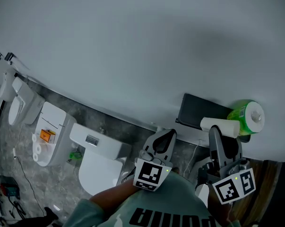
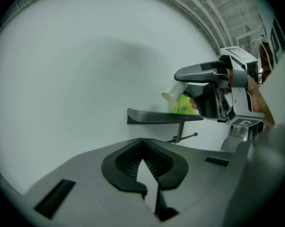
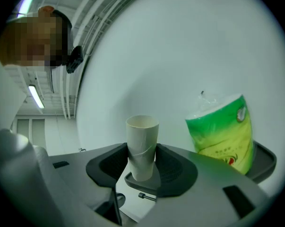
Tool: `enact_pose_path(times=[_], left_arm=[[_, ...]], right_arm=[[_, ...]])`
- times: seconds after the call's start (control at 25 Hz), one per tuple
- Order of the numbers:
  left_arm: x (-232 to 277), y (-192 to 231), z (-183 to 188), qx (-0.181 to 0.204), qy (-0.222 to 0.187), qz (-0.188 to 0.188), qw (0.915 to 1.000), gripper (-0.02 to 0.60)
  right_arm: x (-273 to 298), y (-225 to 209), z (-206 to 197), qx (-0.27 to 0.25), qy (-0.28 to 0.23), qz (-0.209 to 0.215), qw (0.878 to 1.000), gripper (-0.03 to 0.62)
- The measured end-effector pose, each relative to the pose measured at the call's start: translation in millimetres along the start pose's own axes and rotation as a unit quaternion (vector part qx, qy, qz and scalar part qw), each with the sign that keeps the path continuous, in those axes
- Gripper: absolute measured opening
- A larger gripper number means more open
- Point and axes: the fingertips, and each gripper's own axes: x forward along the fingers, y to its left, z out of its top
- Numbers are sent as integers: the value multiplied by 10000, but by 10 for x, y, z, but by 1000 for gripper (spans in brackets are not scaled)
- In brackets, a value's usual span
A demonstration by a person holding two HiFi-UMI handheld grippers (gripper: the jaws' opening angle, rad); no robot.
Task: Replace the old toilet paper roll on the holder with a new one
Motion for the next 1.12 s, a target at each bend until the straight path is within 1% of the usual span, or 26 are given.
enact_pose_path(times=[0.2,0.4,0.6,0.8,1.12], left_arm=[[-35,101,-29,-127,0,137,9998,4],[-13,154,-42,-203,-18,168,9997,4],[6,189,-87,-282,-8,165,9995,3],[6,275,-79,-369,11,156,9992,3],[22,283,-104,-405,2,-12,9992,4]], right_arm=[[209,16,-8,-690,407,-224,9965,190],[363,7,-84,-1094,819,-319,9901,190],[428,-44,-175,-1353,1101,-444,9837,190],[548,-57,-231,-1501,1388,-528,9775,192],[615,-77,-300,-1671,1460,-656,9729,192]])
